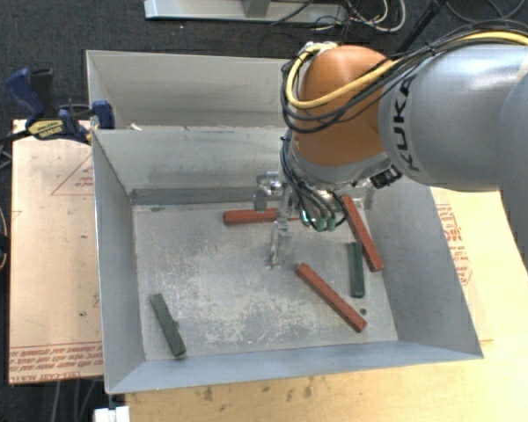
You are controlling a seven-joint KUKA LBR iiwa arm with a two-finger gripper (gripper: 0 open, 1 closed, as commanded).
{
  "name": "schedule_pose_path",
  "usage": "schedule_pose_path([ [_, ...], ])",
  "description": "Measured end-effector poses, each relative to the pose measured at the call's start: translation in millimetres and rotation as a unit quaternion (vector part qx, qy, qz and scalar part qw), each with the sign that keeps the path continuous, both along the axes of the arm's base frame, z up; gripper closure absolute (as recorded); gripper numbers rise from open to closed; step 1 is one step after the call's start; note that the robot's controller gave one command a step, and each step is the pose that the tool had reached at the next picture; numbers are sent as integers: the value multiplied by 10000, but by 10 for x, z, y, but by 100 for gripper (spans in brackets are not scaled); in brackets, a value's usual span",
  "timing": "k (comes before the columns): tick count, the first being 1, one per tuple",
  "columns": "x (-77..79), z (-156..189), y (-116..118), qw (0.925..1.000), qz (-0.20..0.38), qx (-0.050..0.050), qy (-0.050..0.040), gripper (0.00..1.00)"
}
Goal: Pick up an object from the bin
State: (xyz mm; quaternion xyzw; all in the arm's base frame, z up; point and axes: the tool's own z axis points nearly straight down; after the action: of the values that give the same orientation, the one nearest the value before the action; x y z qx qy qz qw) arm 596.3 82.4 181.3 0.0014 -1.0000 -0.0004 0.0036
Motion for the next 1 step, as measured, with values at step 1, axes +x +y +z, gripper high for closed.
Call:
schedule_pose_path([
  [1,18,45,-4,10000,-7,2,-41,0],
])
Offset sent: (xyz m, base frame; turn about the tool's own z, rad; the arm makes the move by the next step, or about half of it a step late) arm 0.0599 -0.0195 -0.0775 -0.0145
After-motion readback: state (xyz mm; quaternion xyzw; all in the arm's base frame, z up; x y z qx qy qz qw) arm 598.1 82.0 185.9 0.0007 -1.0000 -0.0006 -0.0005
